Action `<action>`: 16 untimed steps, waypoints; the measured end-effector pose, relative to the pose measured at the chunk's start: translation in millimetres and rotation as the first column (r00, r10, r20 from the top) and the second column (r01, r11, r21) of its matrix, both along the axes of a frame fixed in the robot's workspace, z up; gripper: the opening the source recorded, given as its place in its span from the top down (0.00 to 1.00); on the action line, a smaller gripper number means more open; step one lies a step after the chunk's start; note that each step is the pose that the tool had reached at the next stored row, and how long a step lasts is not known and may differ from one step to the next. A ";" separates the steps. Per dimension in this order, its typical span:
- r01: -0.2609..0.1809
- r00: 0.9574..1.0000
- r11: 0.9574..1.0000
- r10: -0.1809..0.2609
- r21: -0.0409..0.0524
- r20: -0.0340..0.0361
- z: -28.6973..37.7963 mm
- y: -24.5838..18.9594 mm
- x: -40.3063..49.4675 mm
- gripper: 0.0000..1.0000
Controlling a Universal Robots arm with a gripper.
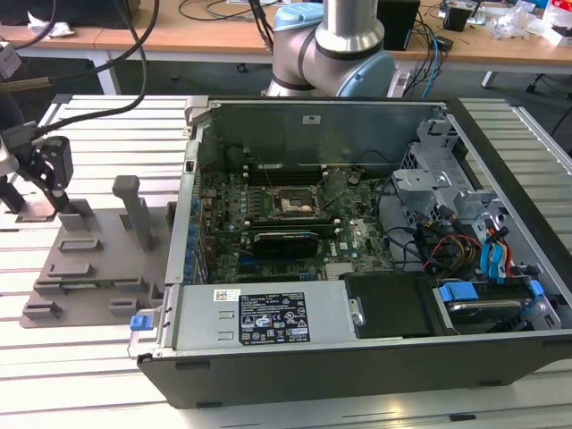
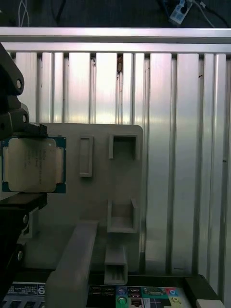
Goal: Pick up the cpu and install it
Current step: 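Pick up the cpu and move it towards the insertion slot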
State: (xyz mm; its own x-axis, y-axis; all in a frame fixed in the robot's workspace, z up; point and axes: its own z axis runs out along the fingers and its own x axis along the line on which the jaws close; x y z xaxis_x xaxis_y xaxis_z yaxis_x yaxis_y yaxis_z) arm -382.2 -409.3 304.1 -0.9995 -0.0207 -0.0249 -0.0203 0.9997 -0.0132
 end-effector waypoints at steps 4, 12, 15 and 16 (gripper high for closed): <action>0.000 1.000 1.000 0.000 0.000 0.000 5.3 0.1 0.0 0.45; 0.000 1.000 1.000 0.000 0.000 0.000 20.8 0.3 0.0 0.45; 0.000 1.000 1.000 0.000 0.000 0.000 24.5 0.3 0.0 0.45; 0.000 1.000 1.000 0.000 0.000 0.000 26.1 0.3 0.0 0.45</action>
State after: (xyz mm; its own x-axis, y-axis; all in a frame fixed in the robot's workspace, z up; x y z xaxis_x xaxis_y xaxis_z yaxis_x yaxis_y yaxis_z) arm -382.2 -409.0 330.2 -0.9995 -0.0207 -0.0249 -0.0203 0.9997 -0.0132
